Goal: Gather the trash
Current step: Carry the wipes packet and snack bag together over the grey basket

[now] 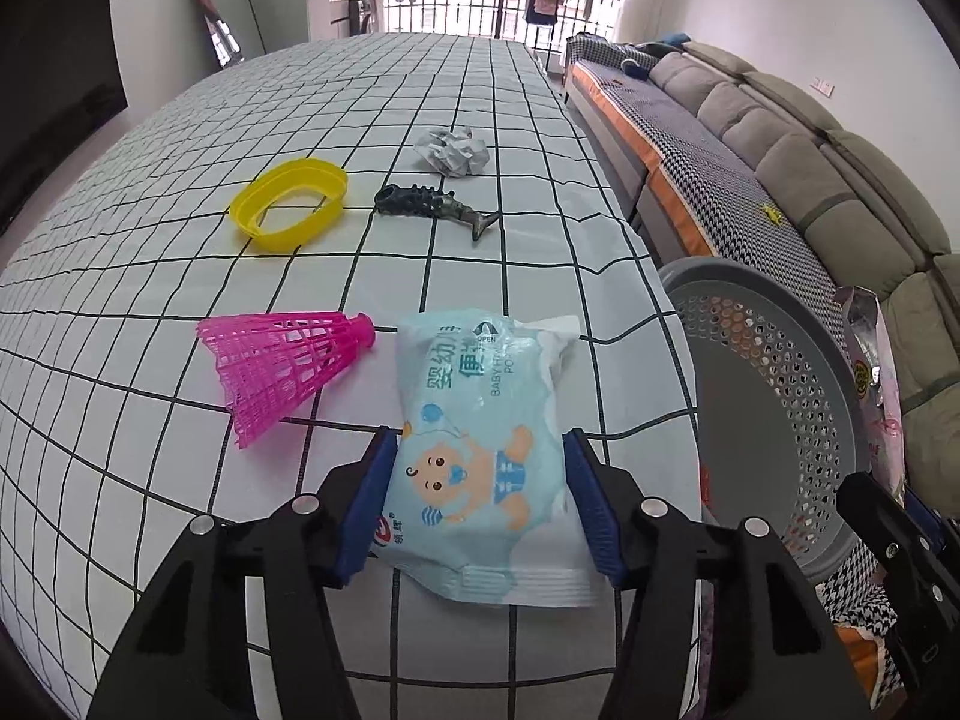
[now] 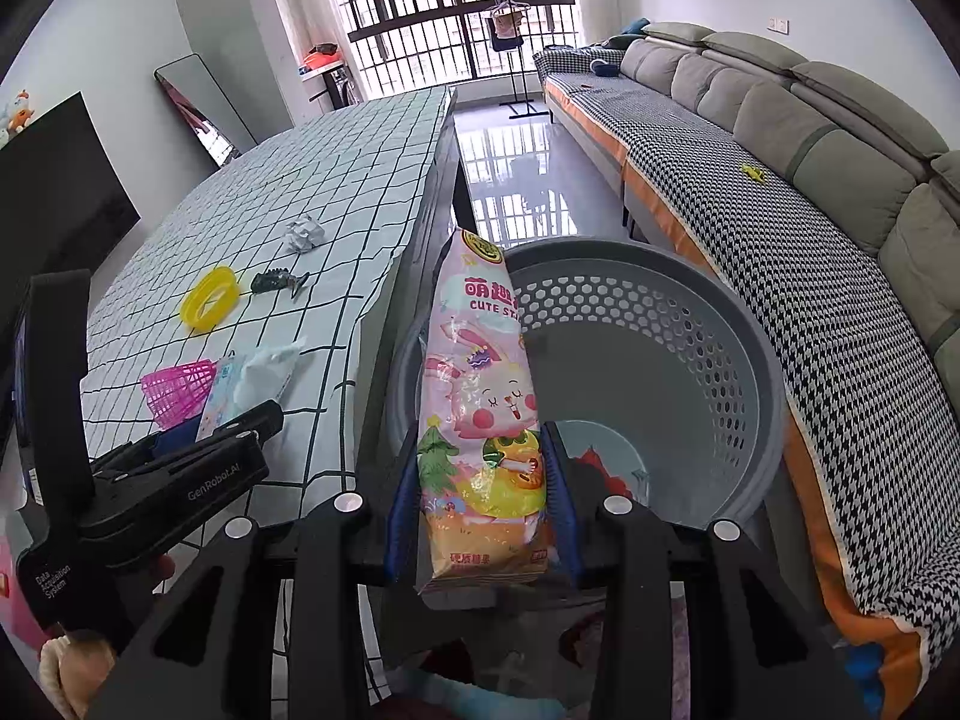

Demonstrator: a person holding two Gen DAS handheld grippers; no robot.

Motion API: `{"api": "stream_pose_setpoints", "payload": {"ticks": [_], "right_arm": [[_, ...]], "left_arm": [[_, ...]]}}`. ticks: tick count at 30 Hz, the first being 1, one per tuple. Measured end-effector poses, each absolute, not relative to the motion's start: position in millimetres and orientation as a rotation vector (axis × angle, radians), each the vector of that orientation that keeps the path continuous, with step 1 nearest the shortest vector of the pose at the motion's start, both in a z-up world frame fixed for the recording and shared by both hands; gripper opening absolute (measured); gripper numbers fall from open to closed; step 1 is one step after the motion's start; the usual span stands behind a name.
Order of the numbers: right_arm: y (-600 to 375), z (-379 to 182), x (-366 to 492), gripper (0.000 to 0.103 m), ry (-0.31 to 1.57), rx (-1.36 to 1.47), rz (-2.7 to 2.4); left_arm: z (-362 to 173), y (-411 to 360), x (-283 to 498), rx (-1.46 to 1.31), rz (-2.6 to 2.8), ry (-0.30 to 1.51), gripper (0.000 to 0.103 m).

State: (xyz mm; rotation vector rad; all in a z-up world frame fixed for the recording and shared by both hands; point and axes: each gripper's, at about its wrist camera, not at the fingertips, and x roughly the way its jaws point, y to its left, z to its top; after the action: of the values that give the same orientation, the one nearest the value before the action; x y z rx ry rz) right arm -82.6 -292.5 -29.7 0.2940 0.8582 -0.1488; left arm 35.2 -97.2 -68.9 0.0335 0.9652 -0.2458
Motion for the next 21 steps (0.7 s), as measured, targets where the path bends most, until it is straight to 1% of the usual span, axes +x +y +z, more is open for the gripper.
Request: {"api": "stream_pose_setpoints", "payload": {"ticks": [3,10,15,21], "right_arm": [[-295,-30,-84,0.036,0.856,0.298,-0.154],[-308,-26,-93,0.036,0.829,0.321,-0.174],[-330,-29,-102,0.036,0.817,0.353,-0.207],[-362,-42,-109,0.036,0.832,0.382,-0.263]], "left_arm": [[-64,-98,29,0.030,-0.271,0.956,0.053],[-39,-108,16,0.032,-0.347,0.910,0.052],[-26,-133,11,0.063,-0.404,0.887,0.052],[-25,-173,8,0.123,-0.475,0.885,0.052]]}}
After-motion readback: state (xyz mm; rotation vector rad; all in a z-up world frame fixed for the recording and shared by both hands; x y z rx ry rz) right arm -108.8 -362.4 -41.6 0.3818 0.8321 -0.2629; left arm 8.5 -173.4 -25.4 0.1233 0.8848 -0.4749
